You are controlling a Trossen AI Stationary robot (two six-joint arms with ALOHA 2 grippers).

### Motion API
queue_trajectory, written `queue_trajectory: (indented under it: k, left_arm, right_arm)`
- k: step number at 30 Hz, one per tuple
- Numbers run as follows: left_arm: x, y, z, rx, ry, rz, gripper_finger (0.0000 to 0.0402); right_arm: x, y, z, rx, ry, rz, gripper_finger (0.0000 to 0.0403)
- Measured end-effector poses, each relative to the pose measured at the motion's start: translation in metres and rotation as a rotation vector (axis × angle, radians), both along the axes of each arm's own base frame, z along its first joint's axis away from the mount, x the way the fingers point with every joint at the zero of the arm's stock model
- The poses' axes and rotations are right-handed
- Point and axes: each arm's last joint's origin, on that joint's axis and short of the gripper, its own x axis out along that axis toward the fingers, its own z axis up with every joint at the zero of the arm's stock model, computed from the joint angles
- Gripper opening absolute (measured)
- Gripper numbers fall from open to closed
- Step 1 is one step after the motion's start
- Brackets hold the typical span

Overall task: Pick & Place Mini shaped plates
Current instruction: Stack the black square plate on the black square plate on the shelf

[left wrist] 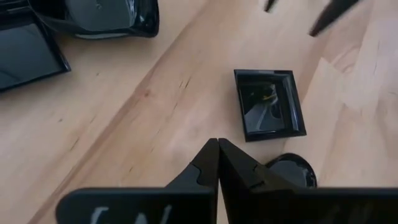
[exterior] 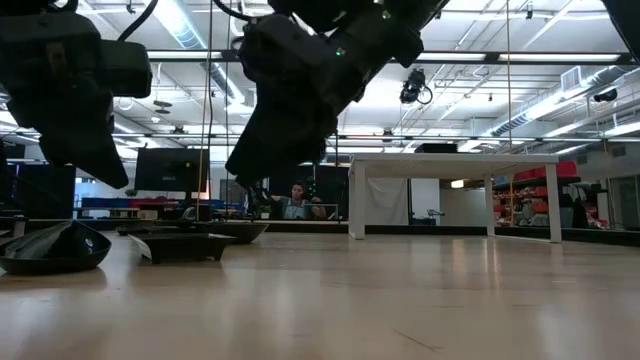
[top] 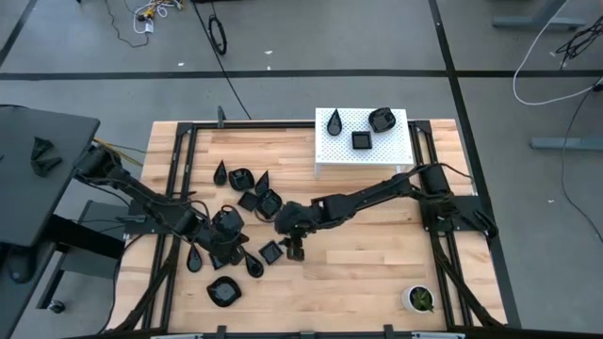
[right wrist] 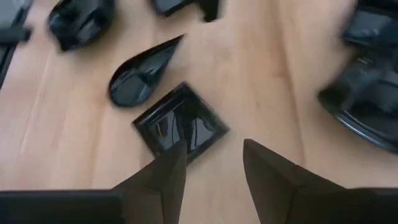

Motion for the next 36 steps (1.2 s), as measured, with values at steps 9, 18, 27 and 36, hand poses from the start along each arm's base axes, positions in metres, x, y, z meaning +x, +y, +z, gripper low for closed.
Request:
queue_trajectory:
  k: [9, 18, 27, 36]
  left_arm:
    - [-0.001, -0.002, 0.0, -0.024, -0.014, 0.039, 0.0009]
    - [-0.009, -0.021, 0.002, -0.043, -0.129, 0.113, 0.0009]
    - [-0.011, -0.047, 0.006, -0.061, -0.322, 0.125, 0.0009]
    - [-0.003, -0.067, -0.009, -0.095, -0.391, 0.123, 0.0009]
  right_arm:
    - [-0.003, 0.023, -0.003, 0.079, 0.014, -0.162, 0.0162]
    - [0.003, 0.027, -0.028, 0.128, 0.042, -0.242, 0.0172]
    - [0.009, 0.029, -0.045, 0.193, 0.049, -0.227, 0.0179]
    - [0.009, 0.032, -0.051, 0.203, 0.059, -0.224, 0.0147]
